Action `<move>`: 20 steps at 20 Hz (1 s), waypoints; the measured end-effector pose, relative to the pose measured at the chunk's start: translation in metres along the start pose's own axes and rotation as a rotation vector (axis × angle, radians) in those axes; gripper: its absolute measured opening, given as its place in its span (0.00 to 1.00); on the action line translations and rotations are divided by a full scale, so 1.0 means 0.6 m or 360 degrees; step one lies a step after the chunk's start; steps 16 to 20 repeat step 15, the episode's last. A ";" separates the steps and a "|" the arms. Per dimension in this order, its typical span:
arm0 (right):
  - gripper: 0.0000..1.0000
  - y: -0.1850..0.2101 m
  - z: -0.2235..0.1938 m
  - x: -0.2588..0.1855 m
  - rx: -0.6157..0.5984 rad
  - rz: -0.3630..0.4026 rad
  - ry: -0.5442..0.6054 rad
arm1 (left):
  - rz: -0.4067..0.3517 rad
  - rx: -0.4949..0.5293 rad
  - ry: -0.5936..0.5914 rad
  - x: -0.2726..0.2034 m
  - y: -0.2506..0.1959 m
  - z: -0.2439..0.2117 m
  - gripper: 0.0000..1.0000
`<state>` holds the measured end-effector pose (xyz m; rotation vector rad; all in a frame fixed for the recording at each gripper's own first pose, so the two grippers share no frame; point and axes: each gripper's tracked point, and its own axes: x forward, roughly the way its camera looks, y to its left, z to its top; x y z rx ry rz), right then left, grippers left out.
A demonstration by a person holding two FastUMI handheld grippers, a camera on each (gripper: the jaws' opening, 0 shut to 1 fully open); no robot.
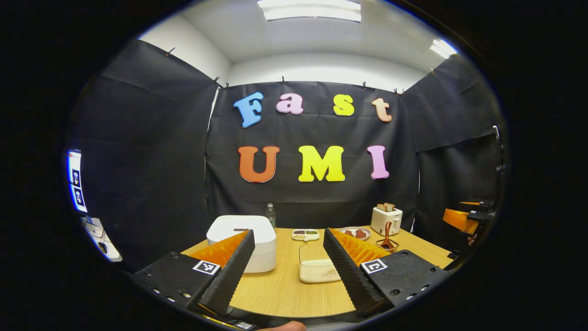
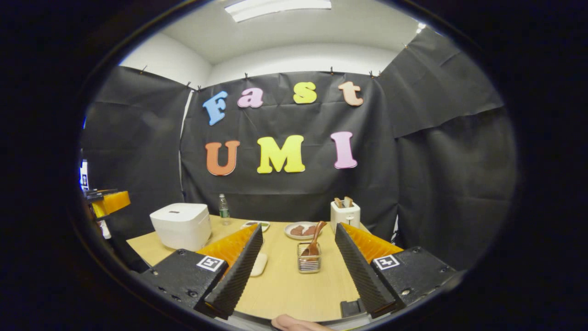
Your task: Close the left gripper, press the button to open the rice cooker; take a wooden spoon from the chopstick holder with the right hand, scoop a spoonful of rice and pour it into the rice cooker, then put the wooden spoon back into the chopstick holder.
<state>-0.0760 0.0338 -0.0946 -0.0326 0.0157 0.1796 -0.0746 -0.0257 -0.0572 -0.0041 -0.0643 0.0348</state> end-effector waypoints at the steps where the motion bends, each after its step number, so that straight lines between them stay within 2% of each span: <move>1: 0.96 -0.001 0.003 -0.003 -0.0006 -0.0002 -0.0008 | 0.0001 0.0004 0.0003 0.000 -0.003 0.001 0.96; 2: 1.00 -0.002 0.007 -0.007 -0.0011 -0.0005 -0.0016 | -0.0001 0.0005 0.0002 -0.001 -0.001 0.003 0.96; 3: 0.96 -0.002 0.010 -0.009 -0.0017 -0.0008 -0.0024 | -0.0002 0.0003 0.0001 0.001 -0.004 0.002 0.96; 4: 0.96 -0.003 0.011 -0.011 -0.0022 -0.0012 -0.0030 | -0.0003 -0.0001 0.0008 0.002 -0.002 -0.001 0.96; 5: 1.00 -0.003 0.013 -0.014 -0.0025 -0.0015 -0.0035 | -0.0003 -0.0010 0.0023 0.005 -0.002 -0.007 0.96; 6: 0.96 -0.001 0.017 -0.017 -0.0026 -0.0012 -0.0044 | -0.0002 -0.0018 0.0039 0.006 -0.001 -0.011 0.96; 8: 0.96 0.003 0.025 -0.024 -0.0031 -0.0003 -0.0067 | 0.0016 -0.0028 0.0056 0.008 0.007 -0.017 0.96; 9: 1.00 0.005 0.027 -0.025 -0.0038 -0.0001 -0.0076 | 0.0026 -0.0034 0.0060 0.007 0.011 -0.018 0.96; 20: 1.00 0.005 0.036 -0.027 -0.0008 -0.0016 -0.0114 | -0.0006 -0.0082 0.0032 0.003 0.013 -0.013 0.96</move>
